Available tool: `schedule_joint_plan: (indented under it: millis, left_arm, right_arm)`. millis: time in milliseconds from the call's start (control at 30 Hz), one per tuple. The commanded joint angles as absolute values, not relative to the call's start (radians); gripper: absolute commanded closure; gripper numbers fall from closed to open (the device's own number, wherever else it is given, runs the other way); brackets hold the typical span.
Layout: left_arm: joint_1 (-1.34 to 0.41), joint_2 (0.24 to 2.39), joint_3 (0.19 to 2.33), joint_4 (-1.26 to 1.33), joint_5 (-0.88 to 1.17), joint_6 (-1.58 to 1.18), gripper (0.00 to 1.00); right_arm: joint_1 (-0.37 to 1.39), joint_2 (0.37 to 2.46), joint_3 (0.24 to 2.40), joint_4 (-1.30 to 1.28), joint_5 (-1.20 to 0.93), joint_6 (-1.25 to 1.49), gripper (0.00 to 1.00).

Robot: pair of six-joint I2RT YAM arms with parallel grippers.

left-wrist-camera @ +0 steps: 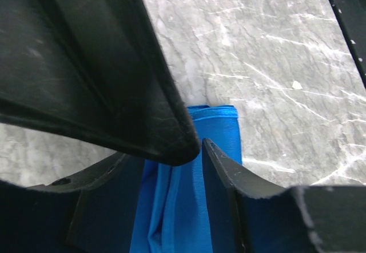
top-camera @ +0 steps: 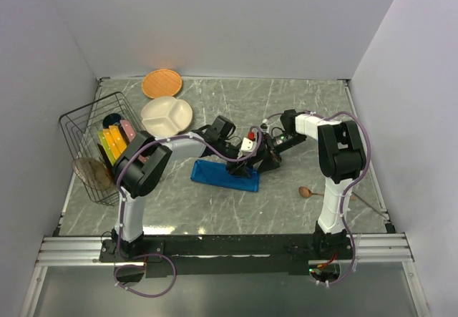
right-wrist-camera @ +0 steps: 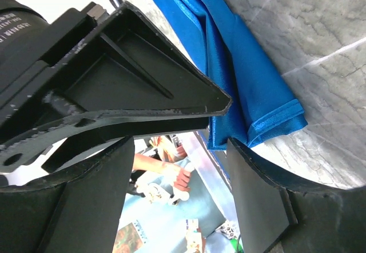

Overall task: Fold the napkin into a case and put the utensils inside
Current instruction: Pick up the top corner of the smaller rectangle folded napkin from the center of the board.

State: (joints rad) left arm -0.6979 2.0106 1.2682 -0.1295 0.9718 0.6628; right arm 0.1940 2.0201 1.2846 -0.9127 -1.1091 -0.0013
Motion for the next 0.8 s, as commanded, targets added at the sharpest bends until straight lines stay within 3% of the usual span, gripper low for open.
schedule_joint_plan:
  millis: [0,133,167,267,367,600,767]
  left_arm:
    - [-0.712,2.022,1.310,-0.153,1.051,0.713,0.52]
    - [-0.712,2.019,1.309,-0.155,1.052,0.704,0.62]
    - [-0.713,2.016,1.305,-0.143,1.051,0.697,0.70]
    - [-0.713,2.000,1.301,-0.137,1.037,0.675,0.80]
    - [-0.713,1.979,1.284,-0.135,1.025,0.663,0.84]
    - [-0.735,1.928,1.230,-0.126,0.962,0.652,0.95]
    - [-0.752,1.910,1.221,-0.113,0.916,0.591,0.99]
  right_arm:
    - [0.201,2.034,1.322,-0.943,-1.144,-0.031,0.27]
    - [0.201,2.031,1.327,-0.956,-1.149,-0.043,0.27]
    - [0.199,2.031,1.328,-0.954,-1.150,-0.041,0.27]
    - [0.181,2.014,1.328,-0.927,-1.140,-0.006,0.30]
    - [0.167,1.976,1.321,-0.871,-1.102,0.058,0.33]
    - [0.173,1.936,1.318,-0.815,-0.963,0.143,0.55]
    - [0.213,1.947,1.341,-0.851,-0.894,0.115,0.64]
